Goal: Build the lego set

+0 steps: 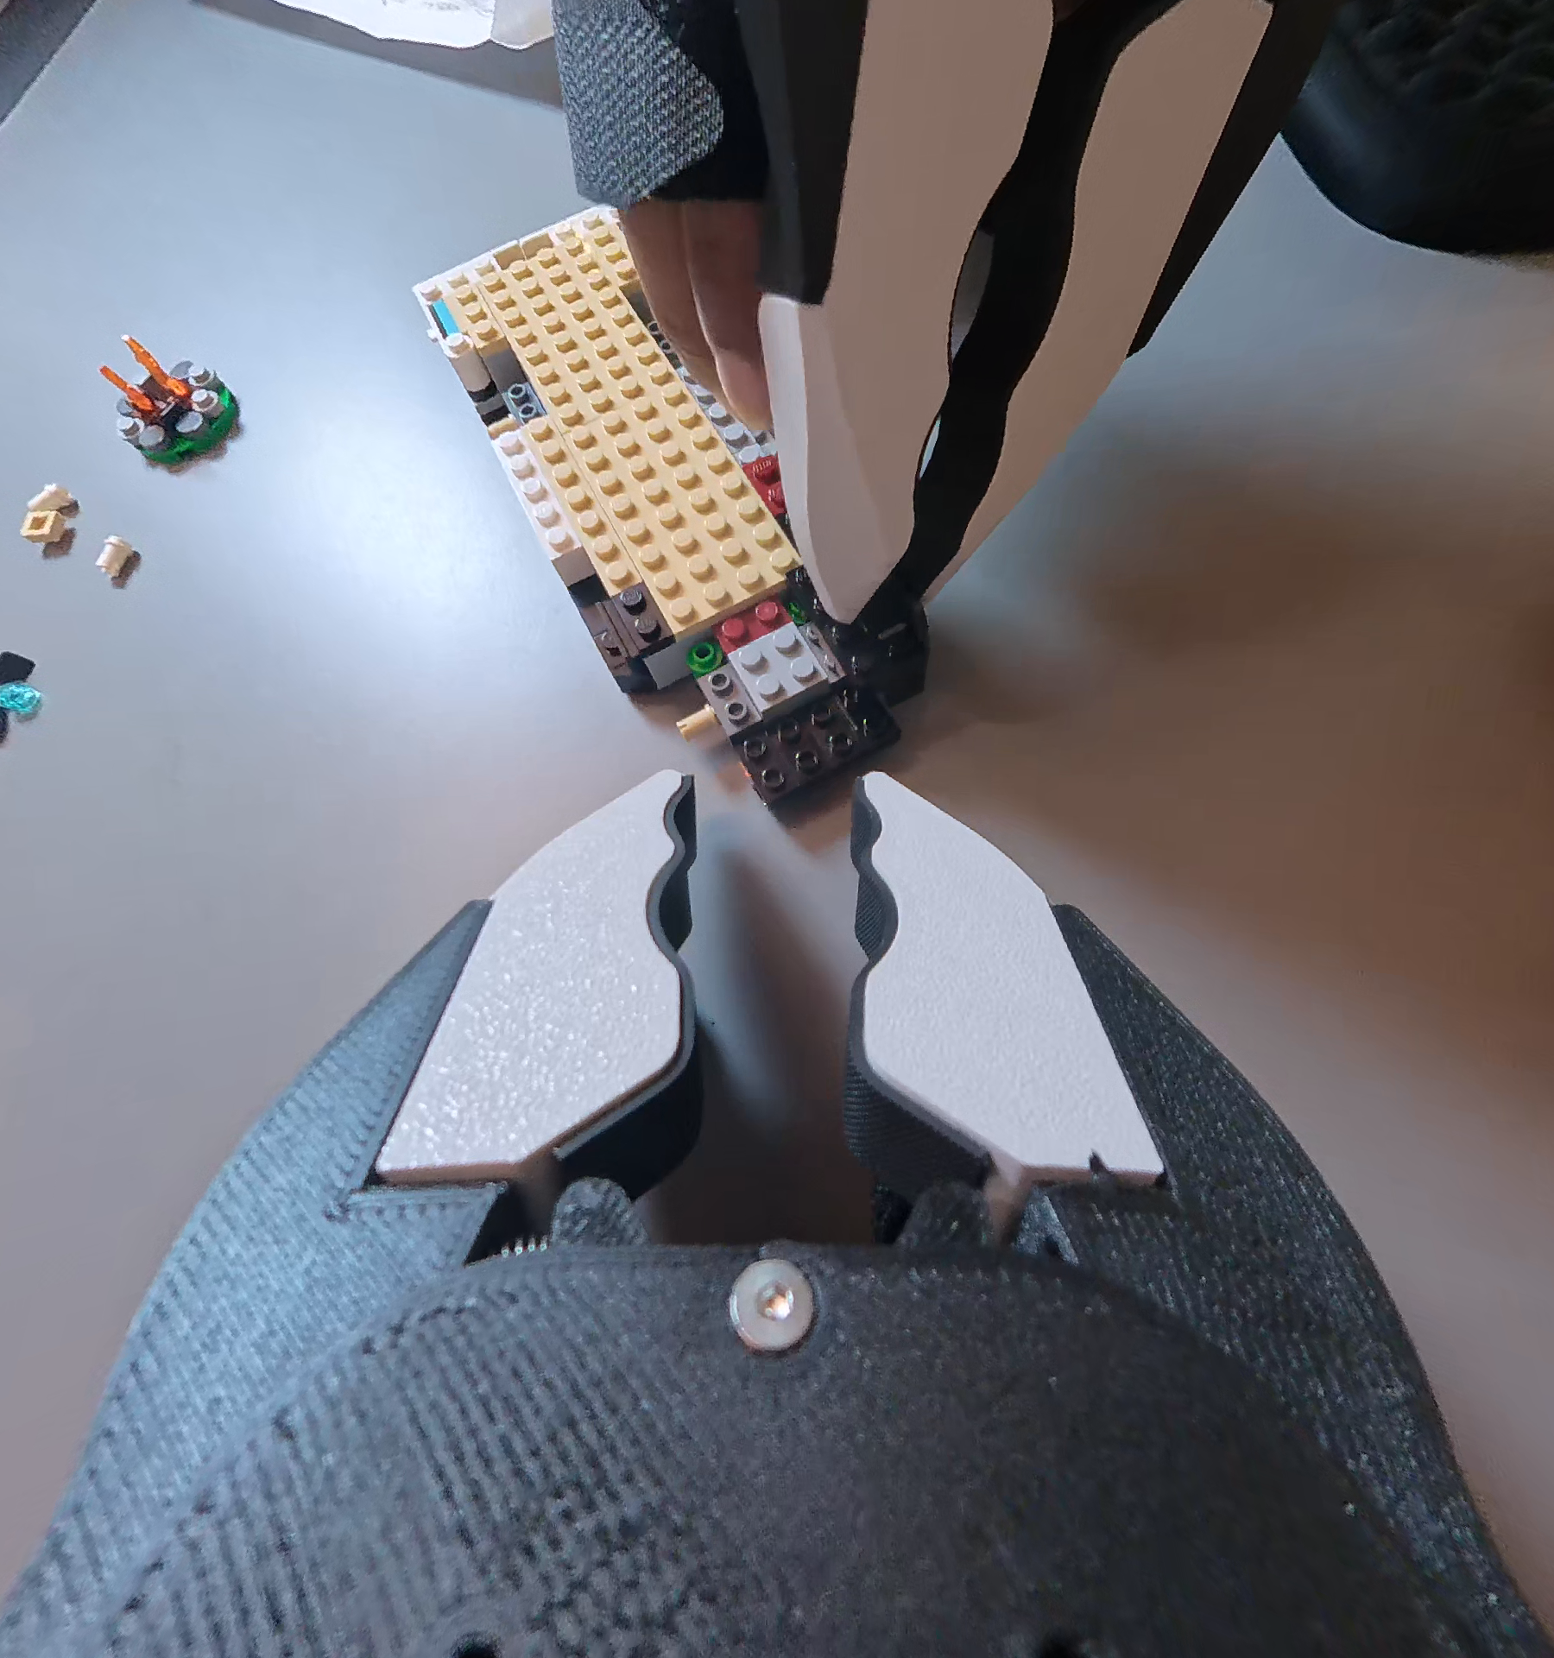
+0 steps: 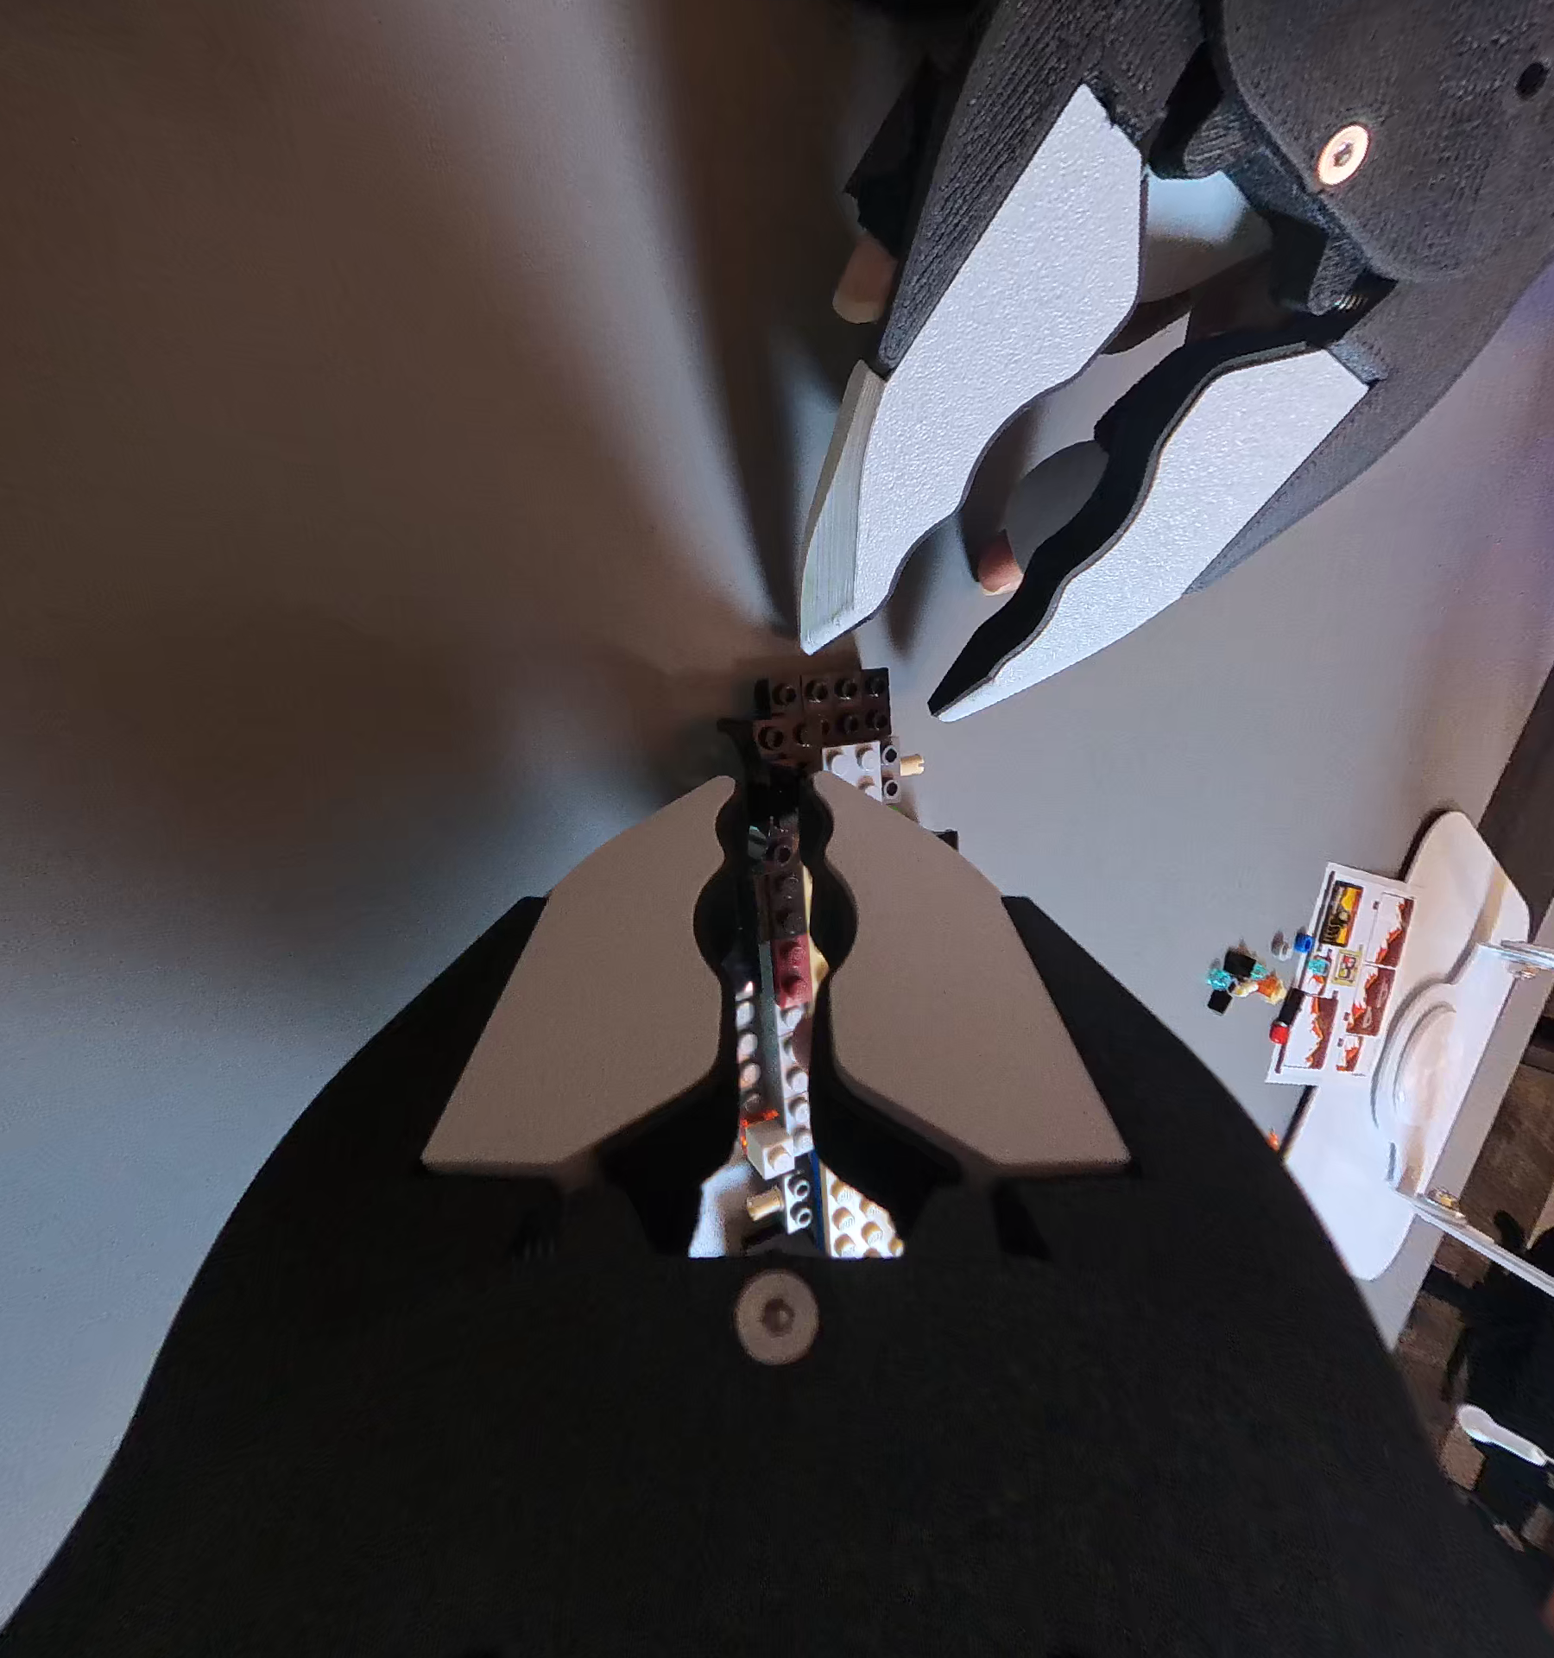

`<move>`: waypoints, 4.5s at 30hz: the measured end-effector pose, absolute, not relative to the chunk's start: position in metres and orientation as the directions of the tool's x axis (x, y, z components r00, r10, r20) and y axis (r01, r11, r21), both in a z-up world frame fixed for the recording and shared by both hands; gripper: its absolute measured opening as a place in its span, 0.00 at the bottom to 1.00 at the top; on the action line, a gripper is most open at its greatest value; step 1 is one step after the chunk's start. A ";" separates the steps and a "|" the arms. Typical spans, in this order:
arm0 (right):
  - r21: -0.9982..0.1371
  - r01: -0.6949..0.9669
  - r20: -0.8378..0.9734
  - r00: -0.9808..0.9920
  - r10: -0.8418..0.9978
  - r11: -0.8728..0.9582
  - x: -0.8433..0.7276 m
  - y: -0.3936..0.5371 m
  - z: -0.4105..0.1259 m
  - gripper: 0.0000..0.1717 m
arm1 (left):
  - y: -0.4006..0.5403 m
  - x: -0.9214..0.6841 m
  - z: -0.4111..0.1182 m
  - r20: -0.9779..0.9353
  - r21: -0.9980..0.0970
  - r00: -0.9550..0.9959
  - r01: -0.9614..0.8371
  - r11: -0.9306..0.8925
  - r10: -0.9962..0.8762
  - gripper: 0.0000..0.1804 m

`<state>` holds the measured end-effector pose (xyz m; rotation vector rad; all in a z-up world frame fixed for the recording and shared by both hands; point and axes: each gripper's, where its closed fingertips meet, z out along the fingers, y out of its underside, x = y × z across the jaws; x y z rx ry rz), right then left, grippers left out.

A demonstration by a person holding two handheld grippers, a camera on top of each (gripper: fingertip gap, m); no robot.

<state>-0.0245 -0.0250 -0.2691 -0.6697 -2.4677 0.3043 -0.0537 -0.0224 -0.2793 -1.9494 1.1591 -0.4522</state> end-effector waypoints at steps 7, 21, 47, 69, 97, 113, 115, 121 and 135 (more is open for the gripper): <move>-0.340 0.392 0.452 -0.729 0.514 0.855 -0.027 -0.021 -0.269 0.06 | -0.022 -0.049 -0.279 -0.079 -0.786 0.500 -0.564 -0.254 -0.863 0.18; -0.399 0.435 0.382 -0.721 0.578 0.807 -0.027 -0.019 -0.271 0.06 | -0.022 -0.050 -0.278 -0.029 -0.794 0.504 -0.536 -0.286 -0.863 0.17; -0.625 0.565 0.137 -0.600 0.789 0.538 -0.030 -0.033 -0.259 0.24 | -0.021 -0.051 -0.278 -0.037 -0.791 0.525 -0.535 -0.296 -0.850 0.20; -0.262 0.761 0.007 -0.613 0.790 0.593 0.006 0.040 -0.283 0.40 | -0.010 -0.049 -0.274 0.033 -0.790 0.586 -0.481 -0.380 -0.810 0.34; -0.299 0.950 -0.721 -0.288 0.630 0.092 0.016 -0.012 -0.256 0.40 | -0.025 -0.031 -0.244 -0.670 -0.604 0.268 -0.739 0.299 -0.692 0.16; -0.323 0.938 -0.723 -0.331 0.606 0.126 0.015 -0.016 -0.253 0.35 | -0.037 -0.026 -0.240 -0.615 -0.649 0.257 -0.702 0.294 -0.745 0.14; -0.351 0.929 -0.706 -0.343 0.619 0.115 0.012 -0.014 -0.250 0.35 | -0.035 -0.028 -0.240 -0.616 -0.646 0.259 -0.707 0.289 -0.743 0.14; -0.525 0.816 -0.352 -0.469 0.810 0.244 0.006 -0.008 -0.224 0.41 | -0.031 -0.034 -0.242 -0.568 -0.679 0.308 -0.700 0.223 -0.763 0.14; -0.329 0.626 0.609 -0.431 0.666 0.706 -0.011 -0.008 -0.247 0.14 | -0.029 -0.034 -0.240 -0.356 -0.790 0.413 -0.612 0.034 -0.838 0.14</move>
